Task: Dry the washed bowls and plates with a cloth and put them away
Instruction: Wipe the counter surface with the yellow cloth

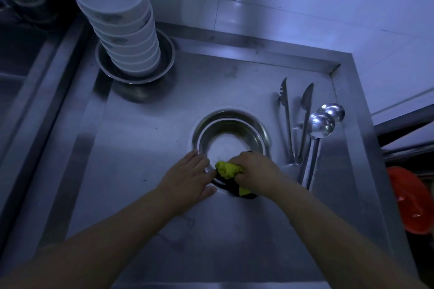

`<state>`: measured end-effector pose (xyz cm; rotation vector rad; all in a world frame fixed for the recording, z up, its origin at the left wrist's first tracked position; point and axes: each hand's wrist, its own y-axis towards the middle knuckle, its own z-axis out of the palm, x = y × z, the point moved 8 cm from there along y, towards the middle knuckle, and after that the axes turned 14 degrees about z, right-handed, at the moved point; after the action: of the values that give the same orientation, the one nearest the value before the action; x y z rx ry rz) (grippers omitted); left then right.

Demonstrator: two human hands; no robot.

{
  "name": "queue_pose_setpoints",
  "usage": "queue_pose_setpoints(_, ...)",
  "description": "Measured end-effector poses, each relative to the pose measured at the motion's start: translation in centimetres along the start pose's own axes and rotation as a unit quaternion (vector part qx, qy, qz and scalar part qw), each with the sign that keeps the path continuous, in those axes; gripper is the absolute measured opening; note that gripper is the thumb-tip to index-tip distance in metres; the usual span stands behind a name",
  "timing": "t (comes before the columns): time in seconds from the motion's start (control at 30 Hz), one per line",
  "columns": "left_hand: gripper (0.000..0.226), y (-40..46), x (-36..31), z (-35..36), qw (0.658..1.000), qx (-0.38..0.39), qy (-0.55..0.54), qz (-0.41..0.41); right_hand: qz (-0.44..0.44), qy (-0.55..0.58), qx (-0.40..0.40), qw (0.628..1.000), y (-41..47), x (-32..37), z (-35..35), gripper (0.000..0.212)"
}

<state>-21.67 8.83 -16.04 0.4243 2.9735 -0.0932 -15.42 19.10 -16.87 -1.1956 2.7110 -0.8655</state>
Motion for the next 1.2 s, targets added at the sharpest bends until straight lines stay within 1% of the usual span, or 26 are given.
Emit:
queue_pose_setpoints(0.07,0.048,-1.2,0.4,-0.8,0.999,-0.031,0.002,-0.006,0.031,0.110,-0.050,0.992,-1.8,-0.7,-2.3,0.026)
queue_pose_setpoints(0.1,0.053,-2.2,1.0,-1.3,0.998,-0.059,0.003,-0.025,0.055,0.175,-0.089,0.979,-2.8,-1.2,-3.6,0.023)
queue_pose_setpoints(0.17,0.054,-4.9,2.8,-2.4,0.989,-0.113,0.008,-0.093,0.089,0.304,-0.150,0.937,-4.2,-1.3,-5.5,0.030)
queue_pose_setpoints(0.2,0.055,-6.4,3.7,-2.8,0.982,-0.128,0.009,-0.135,0.087,0.339,-0.160,0.923,-4.6,-0.4,-5.6,0.036)
queue_pose_setpoints(0.23,0.055,-7.8,4.6,-3.0,0.975,-0.137,0.006,-0.176,0.067,0.348,-0.160,0.921,-4.6,1.2,-5.2,0.037)
queue_pose_setpoints(0.27,0.055,-9.0,5.4,-3.2,0.967,-0.144,0.003,-0.209,0.032,0.334,-0.154,0.929,-4.6,3.3,-4.2,0.034)
queue_pose_setpoints(0.3,0.055,-9.9,6.0,-3.4,0.960,-0.151,-0.002,-0.237,-0.010,0.288,-0.139,0.947,-4.5,5.8,-2.6,0.036)
queue_pose_setpoints(0.33,0.056,-10.6,6.5,-3.4,0.953,-0.156,-0.008,-0.260,-0.048,0.205,-0.126,0.969,-4.6,8.5,-0.6,0.043)
queue_pose_setpoints(0.37,0.056,-11.2,6.9,-3.4,0.946,-0.160,-0.019,-0.281,-0.072,0.106,-0.129,0.983,-4.6,10.6,1.6,0.050)
queue_pose_setpoints(0.4,0.057,-11.7,7.4,-3.4,0.939,-0.166,-0.033,-0.300,-0.084,0.034,-0.143,0.986,-4.3,11.9,3.1,0.053)
queue_pose_setpoints(0.43,0.058,-12.1,7.8,-3.4,0.932,-0.172,-0.047,-0.316,-0.084,0.004,-0.159,0.984,-3.3,12.6,3.7,0.053)
queue_pose_setpoints(0.53,0.058,-13.2,8.7,-3.1,0.922,-0.176,-0.065,-0.339,-0.070,0.006,-0.186,0.980,2.2,13.2,2.4,0.052)
queue_pose_setpoints(0.63,0.058,-14.6,9.9,-3.0,0.915,-0.175,-0.069,-0.356,-0.014,-0.026,-0.194,0.980,9.2,12.9,-0.5,0.055)
queue_pose_setpoints(0.7,0.056,-16.0,10.7,-2.9,0.908,-0.183,-0.068,-0.370,0.019,-0.028,-0.200,0.979,12.7,12.6,-2.4,0.055)
queue_pose_setpoints(0.77,0.053,-17.9,11.4,-2.9,0.899,-0.195,-0.068,-0.385,0.057,-0.001,-0.197,0.979,14.6,12.2,-3.4,0.052)
queue_pose_setpoints(0.83,0.050,-19.8,11.8,-3.3,0.889,-0.211,-0.067,-0.401,0.073,0.023,-0.194,0.978,14.8,12.6,-3.2,0.051)
queue_pose_setpoints(0.93,0.048,-21.9,12.1,-4.2,0.874,-0.242,-0.064,-0.417,0.047,0.006,-0.199,0.979,12.3,15.3,-1.5,0.053)
queue_pose_setpoints(1.03,0.047,-23.5,12.0,-5.3,0.866,-0.265,-0.055,-0.421,-0.019,-0.027,-0.193,0.981,8.9,19.6,1.1,0.059)
queue_pose_setpoints(1.1,0.047,-24.8,11.6,-5.9,0.863,-0.276,-0.036,-0.421,-0.065,-0.028,-0.180,0.981,6.5,22.6,2.9,0.066)
queue_pose_setpoints(1.2,0.045,-27.5,10.8,-6.7,0.847,-0.289,-0.017,-0.446,-0.137,-0.020,-0.156,0.978,2.5,26.1,5.7,0.073)
